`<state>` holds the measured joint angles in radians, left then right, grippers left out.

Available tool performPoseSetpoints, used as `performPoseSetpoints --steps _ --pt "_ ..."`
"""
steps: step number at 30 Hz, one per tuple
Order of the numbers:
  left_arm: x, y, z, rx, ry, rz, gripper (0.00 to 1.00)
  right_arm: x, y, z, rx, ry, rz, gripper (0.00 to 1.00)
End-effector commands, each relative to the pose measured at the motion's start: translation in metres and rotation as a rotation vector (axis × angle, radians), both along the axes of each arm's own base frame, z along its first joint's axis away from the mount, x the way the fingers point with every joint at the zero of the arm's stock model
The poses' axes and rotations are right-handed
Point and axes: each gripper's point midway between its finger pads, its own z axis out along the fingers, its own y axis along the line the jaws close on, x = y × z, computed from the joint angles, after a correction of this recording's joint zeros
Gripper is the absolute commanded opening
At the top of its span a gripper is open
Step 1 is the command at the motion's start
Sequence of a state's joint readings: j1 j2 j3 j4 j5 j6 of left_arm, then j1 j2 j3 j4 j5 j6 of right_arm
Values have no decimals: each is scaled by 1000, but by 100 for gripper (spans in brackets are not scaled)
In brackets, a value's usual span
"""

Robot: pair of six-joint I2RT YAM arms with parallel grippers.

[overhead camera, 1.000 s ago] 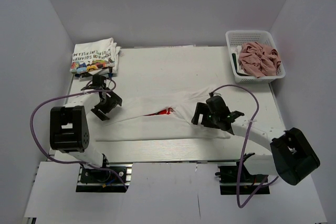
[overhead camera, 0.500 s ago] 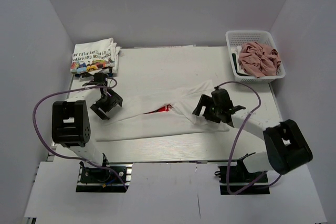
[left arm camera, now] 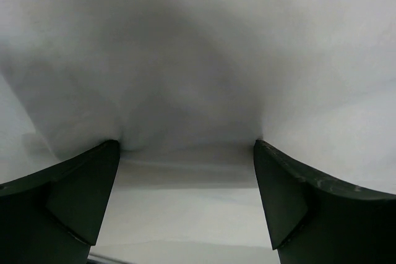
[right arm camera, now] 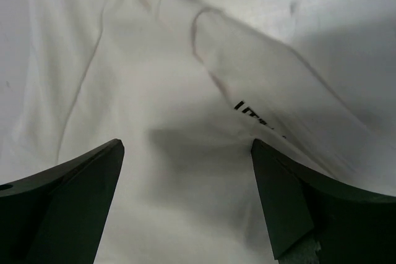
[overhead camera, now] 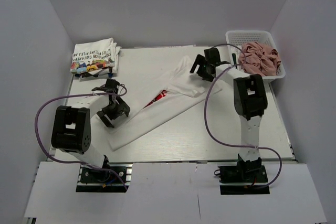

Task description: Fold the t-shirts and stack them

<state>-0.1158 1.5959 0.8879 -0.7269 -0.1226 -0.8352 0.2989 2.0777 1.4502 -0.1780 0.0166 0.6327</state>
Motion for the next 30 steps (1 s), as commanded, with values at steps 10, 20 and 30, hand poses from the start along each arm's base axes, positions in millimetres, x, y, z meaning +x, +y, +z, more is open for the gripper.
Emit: performPoseSetpoints --steps 10,20,30 --pt "-37 3 76 244 123 -122 100 100 15 50 -134 -232 179 91" --pt "-48 -44 55 163 186 -486 98 31 13 84 -284 -186 248 91" --pt "-89 -83 -2 90 380 -794 84 -19 27 30 -272 43 298 91"
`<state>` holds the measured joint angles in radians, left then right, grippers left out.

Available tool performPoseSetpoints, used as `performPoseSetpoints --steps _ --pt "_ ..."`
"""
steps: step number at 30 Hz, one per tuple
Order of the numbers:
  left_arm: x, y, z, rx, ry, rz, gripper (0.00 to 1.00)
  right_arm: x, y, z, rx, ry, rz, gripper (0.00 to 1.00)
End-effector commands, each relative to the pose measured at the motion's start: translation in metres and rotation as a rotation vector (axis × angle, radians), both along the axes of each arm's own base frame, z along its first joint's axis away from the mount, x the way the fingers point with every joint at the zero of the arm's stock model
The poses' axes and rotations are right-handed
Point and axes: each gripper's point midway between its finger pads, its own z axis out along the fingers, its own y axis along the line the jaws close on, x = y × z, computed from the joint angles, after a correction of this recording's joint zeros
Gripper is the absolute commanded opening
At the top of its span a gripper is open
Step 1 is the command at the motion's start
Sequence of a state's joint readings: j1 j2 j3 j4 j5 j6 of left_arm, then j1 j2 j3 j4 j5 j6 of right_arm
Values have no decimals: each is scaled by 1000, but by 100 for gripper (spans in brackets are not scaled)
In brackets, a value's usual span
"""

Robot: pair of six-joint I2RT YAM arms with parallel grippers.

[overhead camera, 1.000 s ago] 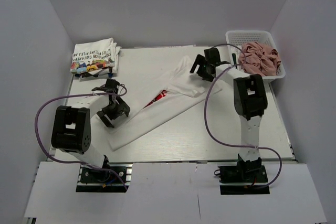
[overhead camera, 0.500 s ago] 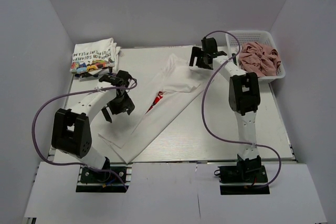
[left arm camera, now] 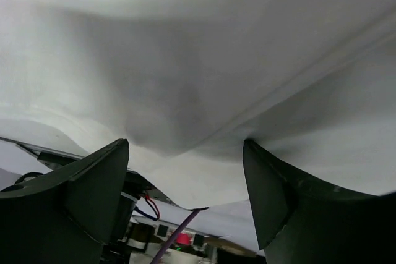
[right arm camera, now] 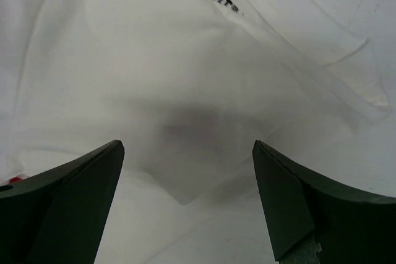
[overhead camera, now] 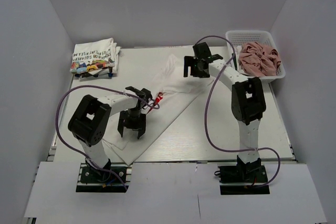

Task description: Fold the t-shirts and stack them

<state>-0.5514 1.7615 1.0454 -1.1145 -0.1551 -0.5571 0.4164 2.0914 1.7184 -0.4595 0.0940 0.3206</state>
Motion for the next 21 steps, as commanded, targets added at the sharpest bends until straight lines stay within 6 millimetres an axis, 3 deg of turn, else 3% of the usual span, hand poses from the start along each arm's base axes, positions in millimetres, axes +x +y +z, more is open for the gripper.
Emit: performPoseSetpoints --steps 1,4,7,8,10,11,13,14,16,18,19,21 --pt "-6 -24 -16 -105 34 -103 84 -14 -9 -26 -39 117 -22 91" --pt "-12 -40 -29 -129 69 -153 82 -15 -8 -42 -43 157 -18 91" --pt "-13 -77 -32 -270 81 -237 82 -11 -4 -54 -49 195 1 91" --pt "-13 -93 -32 -326 96 -240 82 -12 -4 -76 -66 232 7 91" --pt "-7 -107 -31 -351 81 -264 82 3 2 -71 -44 209 17 91" --pt "-1 -123 -25 -379 60 -279 82 3 3 -98 -52 258 25 91" --pt "13 -149 -19 -429 10 -254 82 27 10 -81 -33 212 18 91" --pt "18 -163 -20 -459 -14 -246 82 37 9 -96 -44 215 0 91" --pt "32 -188 -17 -495 -45 -231 82 52 8 -97 -24 192 -22 91" --pt "48 -197 -18 -463 -100 -233 82 76 10 -105 29 132 -49 91" --pt "57 -212 -13 -481 -134 -215 82 91 7 -96 65 95 -65 91" --pt "66 -223 -26 -477 -131 -182 82 118 10 -90 107 5 -90 91"
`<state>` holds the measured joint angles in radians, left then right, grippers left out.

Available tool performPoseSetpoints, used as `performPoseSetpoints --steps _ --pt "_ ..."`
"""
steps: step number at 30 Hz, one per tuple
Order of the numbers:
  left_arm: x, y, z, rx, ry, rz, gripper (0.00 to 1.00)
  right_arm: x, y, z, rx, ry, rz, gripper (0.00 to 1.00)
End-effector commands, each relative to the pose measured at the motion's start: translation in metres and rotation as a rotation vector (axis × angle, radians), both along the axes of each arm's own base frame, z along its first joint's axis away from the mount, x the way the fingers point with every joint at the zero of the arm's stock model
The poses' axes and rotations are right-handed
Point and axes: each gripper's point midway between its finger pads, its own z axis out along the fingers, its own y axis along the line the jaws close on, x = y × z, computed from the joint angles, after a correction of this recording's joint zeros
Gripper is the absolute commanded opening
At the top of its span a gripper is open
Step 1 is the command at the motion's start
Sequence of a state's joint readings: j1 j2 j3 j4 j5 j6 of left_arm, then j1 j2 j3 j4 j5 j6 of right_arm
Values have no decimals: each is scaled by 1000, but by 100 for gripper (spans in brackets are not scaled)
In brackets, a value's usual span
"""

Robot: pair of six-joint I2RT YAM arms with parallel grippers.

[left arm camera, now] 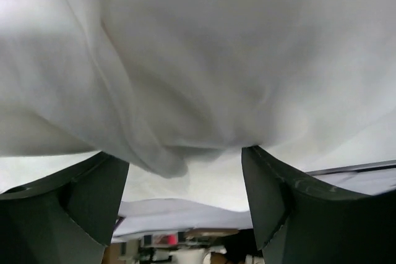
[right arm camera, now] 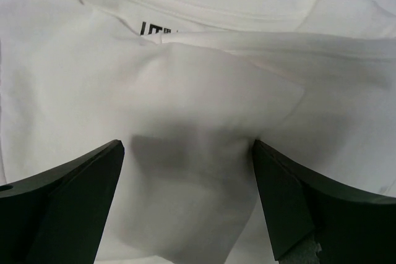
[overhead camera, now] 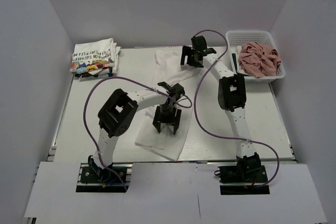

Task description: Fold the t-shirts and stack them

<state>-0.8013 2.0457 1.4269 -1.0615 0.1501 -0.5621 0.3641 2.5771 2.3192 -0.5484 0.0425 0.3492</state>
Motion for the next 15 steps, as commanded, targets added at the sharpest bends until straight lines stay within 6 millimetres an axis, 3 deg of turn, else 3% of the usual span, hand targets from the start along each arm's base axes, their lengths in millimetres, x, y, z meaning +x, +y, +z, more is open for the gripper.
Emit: performPoseSetpoints --steps 1,2,5,7,8,12,13,14,15 --pt "62 -78 -12 -217 -174 78 82 25 -13 -33 54 -16 -62 91" --pt "67 -88 -13 -245 -177 89 82 46 -13 -24 96 -101 -79 91" --pt "77 -113 -12 -286 -208 145 82 70 -4 -7 171 -191 -38 91" --pt "83 -122 -7 -293 -231 167 82 71 -6 -16 197 -176 -37 91" --pt "83 -119 -8 -274 -231 196 82 70 -9 -19 209 -161 -53 91" --pt "81 -123 2 -262 -263 191 85 77 -7 1 242 -213 -44 91" --pt "79 -117 3 -222 -293 186 88 77 -5 11 242 -226 -33 91" --pt "76 -115 19 -218 -325 177 89 77 -4 28 236 -255 -7 91" --pt "76 -105 22 -169 -381 182 89 76 -5 50 235 -281 8 91"
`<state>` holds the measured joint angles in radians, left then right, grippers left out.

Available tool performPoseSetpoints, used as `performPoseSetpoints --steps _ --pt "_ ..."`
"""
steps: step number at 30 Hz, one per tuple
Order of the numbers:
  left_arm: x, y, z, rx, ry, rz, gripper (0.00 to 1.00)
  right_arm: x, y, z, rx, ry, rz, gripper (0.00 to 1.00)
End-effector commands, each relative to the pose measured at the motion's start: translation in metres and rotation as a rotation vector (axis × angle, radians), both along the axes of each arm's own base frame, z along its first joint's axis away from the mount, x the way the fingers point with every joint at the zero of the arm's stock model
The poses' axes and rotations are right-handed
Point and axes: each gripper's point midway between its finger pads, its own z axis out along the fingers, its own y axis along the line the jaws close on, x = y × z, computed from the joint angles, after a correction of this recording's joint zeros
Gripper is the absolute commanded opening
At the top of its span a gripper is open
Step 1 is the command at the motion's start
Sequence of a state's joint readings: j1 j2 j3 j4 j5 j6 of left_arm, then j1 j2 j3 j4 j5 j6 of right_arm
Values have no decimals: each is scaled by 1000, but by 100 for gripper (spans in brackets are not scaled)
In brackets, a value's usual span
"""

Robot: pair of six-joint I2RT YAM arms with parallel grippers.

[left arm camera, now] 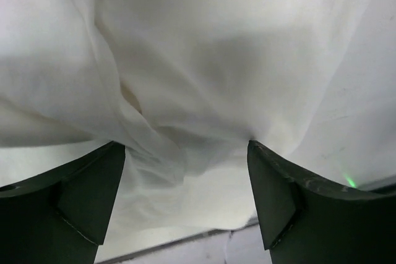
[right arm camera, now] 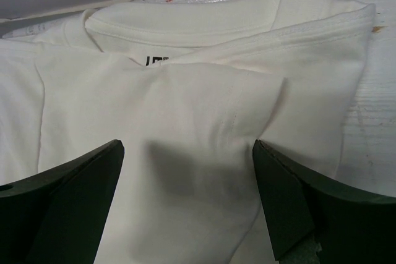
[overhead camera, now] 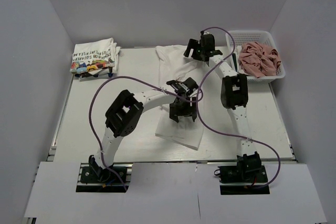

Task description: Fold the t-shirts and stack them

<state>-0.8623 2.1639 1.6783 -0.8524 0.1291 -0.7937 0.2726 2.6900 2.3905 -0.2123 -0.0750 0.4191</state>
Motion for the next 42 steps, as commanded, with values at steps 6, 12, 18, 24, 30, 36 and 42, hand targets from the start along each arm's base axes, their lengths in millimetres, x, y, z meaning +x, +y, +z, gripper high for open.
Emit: performPoseSetpoints --steps 6,12,18,24,30,36,42 --pt "5 57 56 177 -367 108 94 -37 20 155 -115 -251 252 91" --pt "-23 133 68 228 -411 219 100 -132 4 241 -148 -360 264 91" --pt "-44 167 52 202 -414 248 100 -240 -8 179 -100 -169 210 91" --pt "-58 138 31 52 -359 89 100 -371 8 81 -60 99 446 91" --pt "-65 133 9 61 -307 9 98 -442 8 56 -66 217 480 91" --pt "-77 139 -13 102 -234 -12 73 -498 -17 7 -246 286 517 91" --pt "-95 139 -28 90 -149 -50 53 -524 -22 -4 -327 312 560 91"
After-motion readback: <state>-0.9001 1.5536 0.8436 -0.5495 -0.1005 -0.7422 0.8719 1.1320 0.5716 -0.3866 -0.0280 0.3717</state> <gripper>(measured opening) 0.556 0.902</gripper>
